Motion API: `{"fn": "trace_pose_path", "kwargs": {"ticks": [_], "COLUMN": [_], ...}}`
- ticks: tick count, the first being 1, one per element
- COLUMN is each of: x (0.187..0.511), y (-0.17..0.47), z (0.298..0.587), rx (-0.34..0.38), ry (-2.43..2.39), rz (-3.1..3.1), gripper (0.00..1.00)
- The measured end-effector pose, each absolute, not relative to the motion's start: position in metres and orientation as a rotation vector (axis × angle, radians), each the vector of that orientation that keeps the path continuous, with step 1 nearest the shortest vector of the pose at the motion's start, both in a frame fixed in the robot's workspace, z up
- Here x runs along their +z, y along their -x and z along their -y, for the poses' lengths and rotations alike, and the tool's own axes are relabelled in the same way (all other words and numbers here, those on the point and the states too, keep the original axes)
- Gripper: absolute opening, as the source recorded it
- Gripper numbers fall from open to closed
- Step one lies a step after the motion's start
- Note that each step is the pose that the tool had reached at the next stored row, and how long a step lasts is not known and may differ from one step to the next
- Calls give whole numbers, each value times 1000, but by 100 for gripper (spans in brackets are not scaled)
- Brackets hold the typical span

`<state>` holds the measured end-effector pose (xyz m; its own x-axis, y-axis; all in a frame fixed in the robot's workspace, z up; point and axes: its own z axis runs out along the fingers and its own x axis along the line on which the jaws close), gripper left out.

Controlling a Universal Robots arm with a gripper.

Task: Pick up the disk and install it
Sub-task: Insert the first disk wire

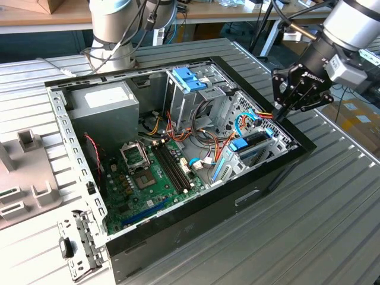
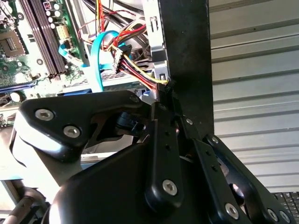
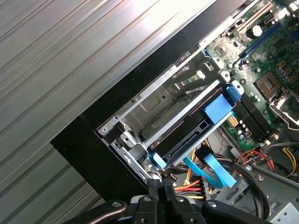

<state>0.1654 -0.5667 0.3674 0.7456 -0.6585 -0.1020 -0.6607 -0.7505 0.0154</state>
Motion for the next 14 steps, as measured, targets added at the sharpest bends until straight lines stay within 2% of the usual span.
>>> {"fn": "trace_pose_path", "kwargs": {"ticks": [14], "x": [367], "y": [-140], "z": [567], "rx": [157], "ry": [2915], "rz": [-1102], "gripper": [17]}}
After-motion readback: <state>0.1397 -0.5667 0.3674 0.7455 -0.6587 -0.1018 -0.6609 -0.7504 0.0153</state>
